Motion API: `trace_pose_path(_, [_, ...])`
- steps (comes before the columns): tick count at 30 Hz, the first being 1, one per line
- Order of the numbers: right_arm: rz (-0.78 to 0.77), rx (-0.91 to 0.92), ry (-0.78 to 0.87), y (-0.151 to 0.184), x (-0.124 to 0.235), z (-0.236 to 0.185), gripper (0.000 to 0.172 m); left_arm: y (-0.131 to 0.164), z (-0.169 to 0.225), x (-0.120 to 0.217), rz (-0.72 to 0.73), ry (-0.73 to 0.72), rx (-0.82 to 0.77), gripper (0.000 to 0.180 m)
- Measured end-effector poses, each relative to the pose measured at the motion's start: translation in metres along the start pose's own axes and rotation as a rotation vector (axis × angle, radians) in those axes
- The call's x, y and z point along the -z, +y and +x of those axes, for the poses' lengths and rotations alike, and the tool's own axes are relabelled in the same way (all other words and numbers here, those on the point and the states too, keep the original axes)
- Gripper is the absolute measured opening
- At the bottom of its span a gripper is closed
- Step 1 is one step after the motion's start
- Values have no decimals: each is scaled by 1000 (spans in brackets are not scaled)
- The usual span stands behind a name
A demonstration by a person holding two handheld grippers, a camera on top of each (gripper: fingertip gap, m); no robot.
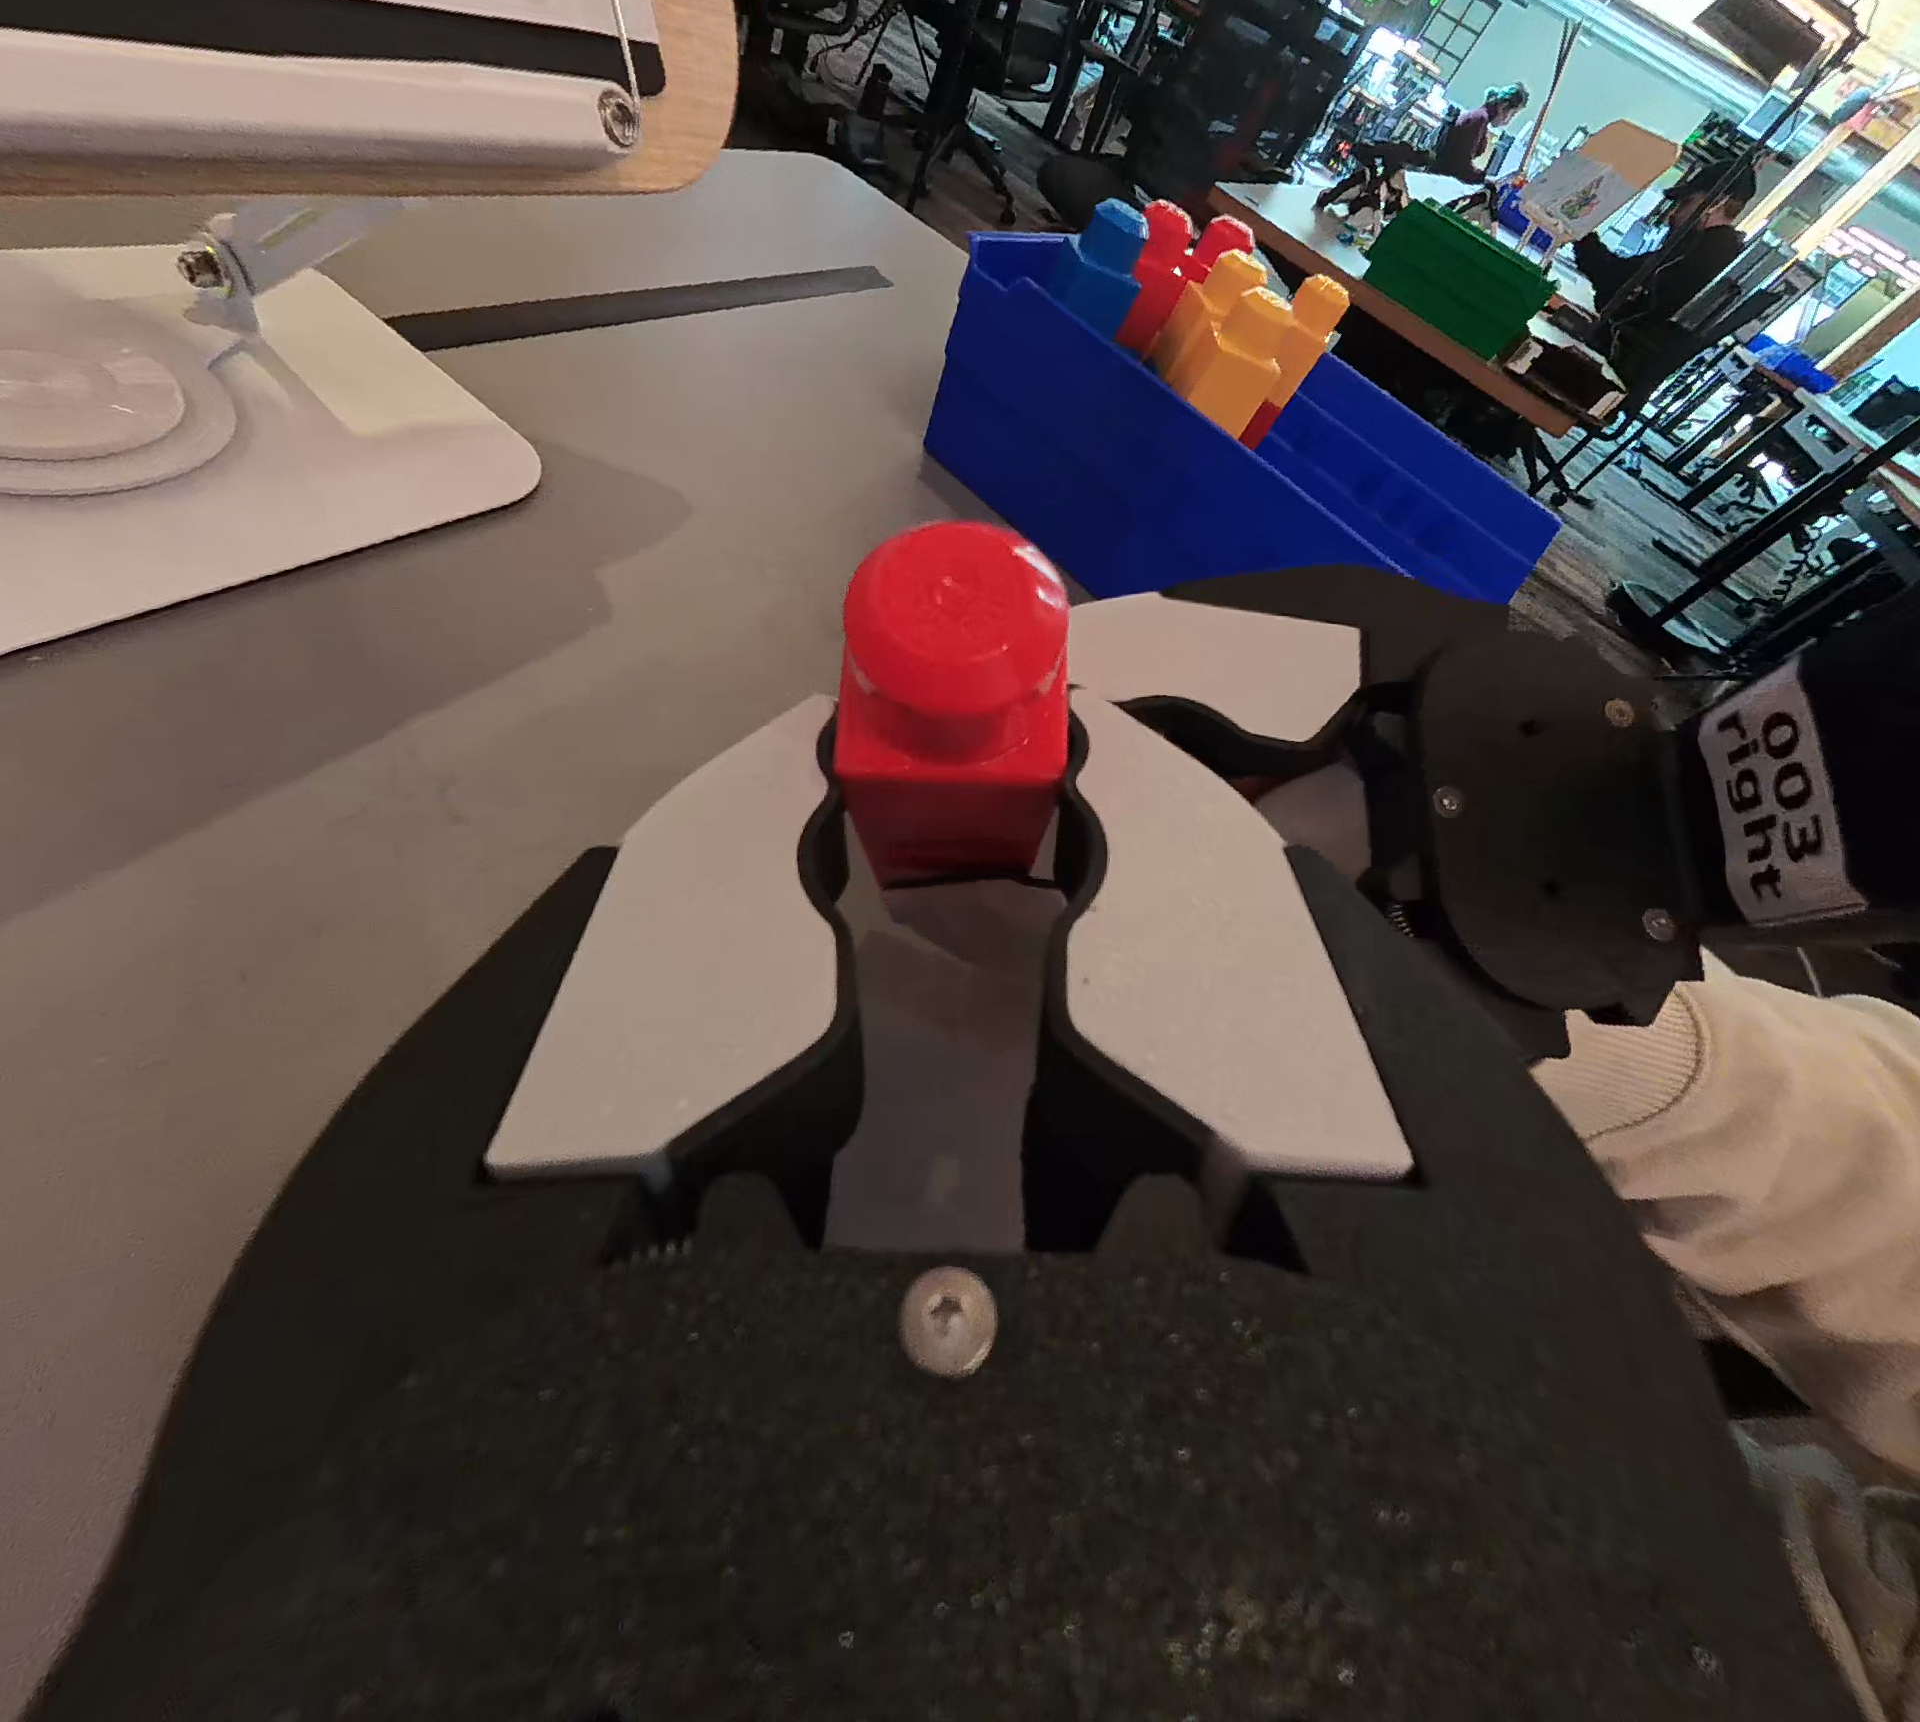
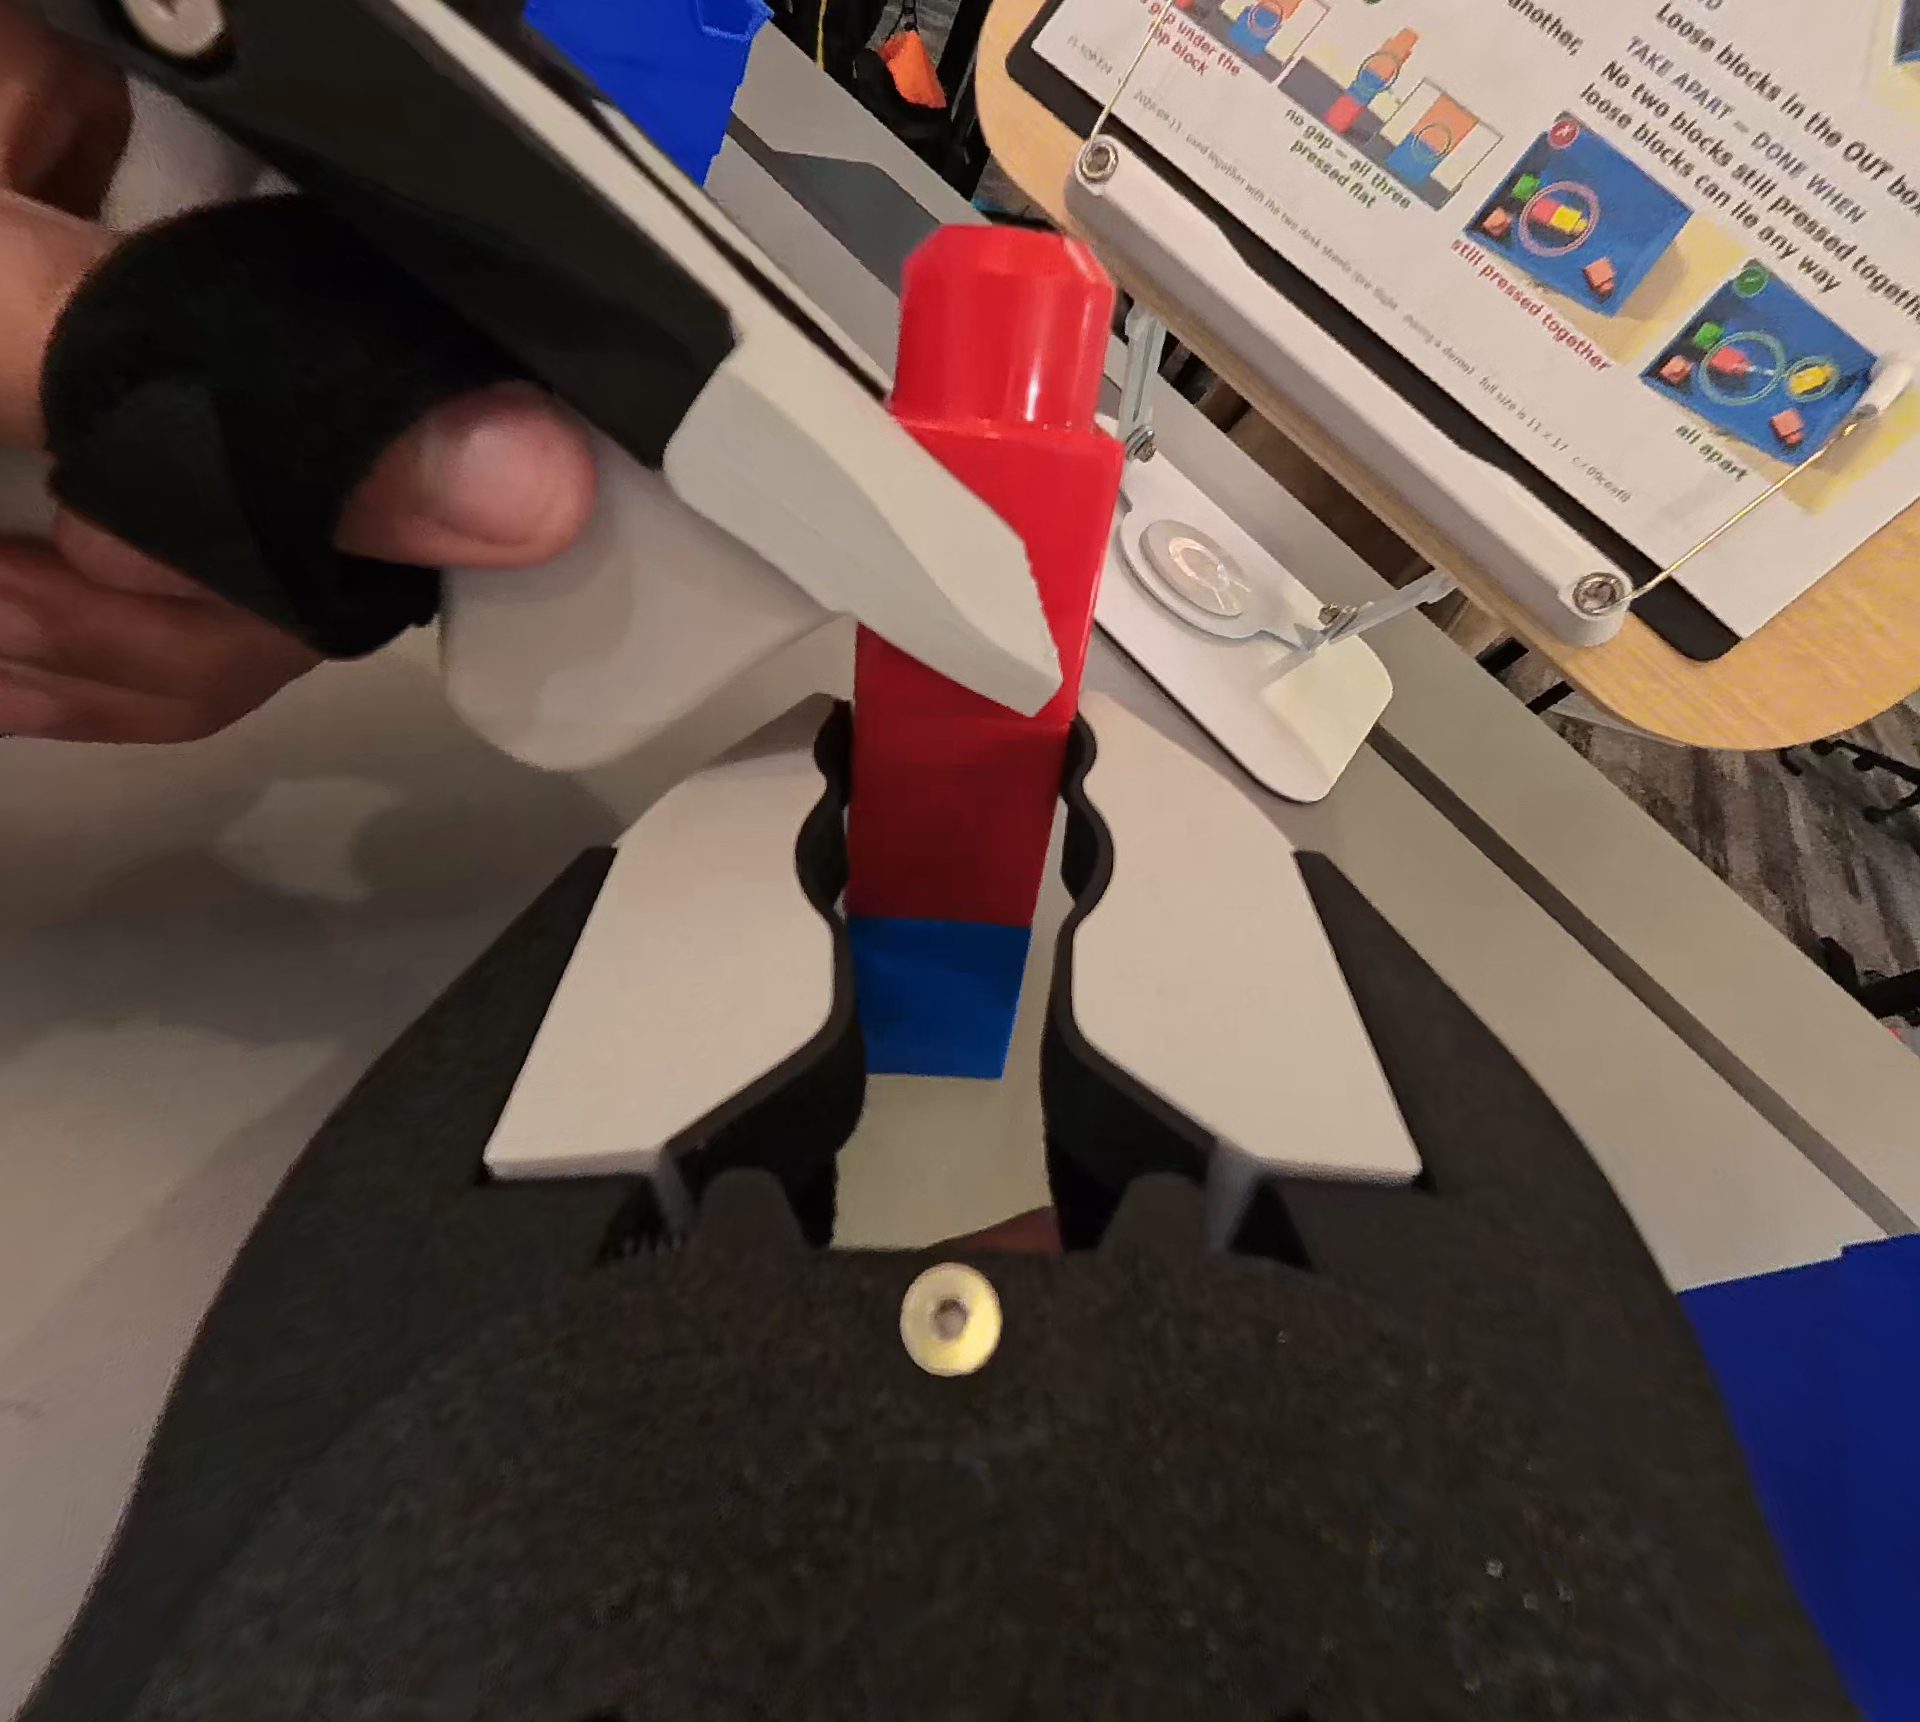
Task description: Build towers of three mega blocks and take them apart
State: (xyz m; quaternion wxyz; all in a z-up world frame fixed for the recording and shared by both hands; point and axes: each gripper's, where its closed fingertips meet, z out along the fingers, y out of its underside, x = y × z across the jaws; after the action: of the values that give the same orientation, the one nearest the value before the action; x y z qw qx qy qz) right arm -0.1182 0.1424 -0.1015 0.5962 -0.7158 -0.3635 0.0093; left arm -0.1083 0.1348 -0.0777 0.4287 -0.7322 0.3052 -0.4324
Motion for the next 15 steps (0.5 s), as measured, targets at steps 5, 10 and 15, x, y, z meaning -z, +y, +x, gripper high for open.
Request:
trace_pose_path(5, [6, -16, 29, -1, 7, 13, 37, -17, 11, 8, 87, 57, -39, 48])
trace_pose_path(10, [154, -169, 46, -21, 50, 42, 37, -64, 2, 52, 356, 85, 5, 68])
trace_pose_path(15, [318, -219, 149, -56, 158, 95, 37, -65, -35, 62, 417, 44, 171, 67])
